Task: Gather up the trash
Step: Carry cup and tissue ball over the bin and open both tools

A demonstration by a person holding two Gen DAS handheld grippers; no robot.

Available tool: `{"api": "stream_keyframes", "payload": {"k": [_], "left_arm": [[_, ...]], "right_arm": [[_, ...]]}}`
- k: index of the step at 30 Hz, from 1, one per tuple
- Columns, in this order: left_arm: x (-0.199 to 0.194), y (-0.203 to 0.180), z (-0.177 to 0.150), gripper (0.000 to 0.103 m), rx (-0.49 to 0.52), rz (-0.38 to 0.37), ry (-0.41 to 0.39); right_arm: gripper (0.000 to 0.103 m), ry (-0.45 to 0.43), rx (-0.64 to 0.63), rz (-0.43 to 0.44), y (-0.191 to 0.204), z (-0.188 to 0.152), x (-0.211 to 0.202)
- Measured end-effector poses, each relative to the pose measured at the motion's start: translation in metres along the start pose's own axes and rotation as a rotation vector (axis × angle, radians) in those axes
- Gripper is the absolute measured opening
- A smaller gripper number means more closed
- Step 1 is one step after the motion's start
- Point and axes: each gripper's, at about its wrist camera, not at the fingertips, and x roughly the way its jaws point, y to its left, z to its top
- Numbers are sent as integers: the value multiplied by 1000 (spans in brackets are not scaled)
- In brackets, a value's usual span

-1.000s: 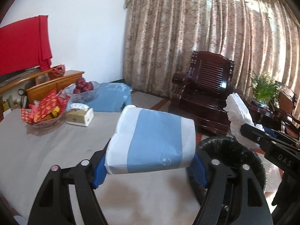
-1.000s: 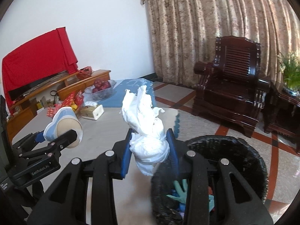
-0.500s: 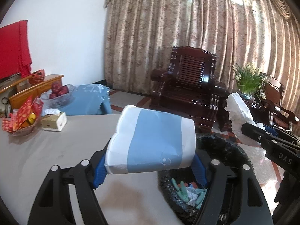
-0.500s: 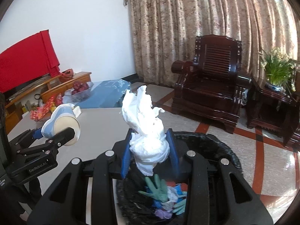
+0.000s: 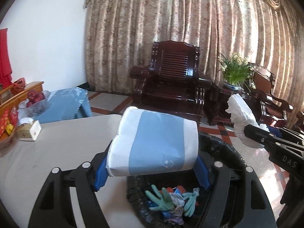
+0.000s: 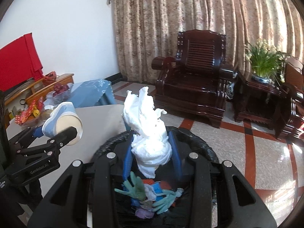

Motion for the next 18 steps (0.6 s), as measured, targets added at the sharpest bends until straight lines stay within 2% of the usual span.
{"api": "stream_keyframes", "payload": {"k": [8, 16, 17, 18], "left_arm": [[31, -23, -4, 73, 17, -44, 45], [62, -36, -13, 73, 39, -89, 108], [66, -37, -15, 74, 39, -96, 118], [71, -37, -17, 74, 37, -105, 134]], "right_arm": [[37, 35, 20, -37, -29, -13, 16], [41, 108, -6, -86, -42, -41, 53], [44, 113, -3, -86, -43, -45, 58], [53, 115, 1, -90, -44, -47, 60]]}}
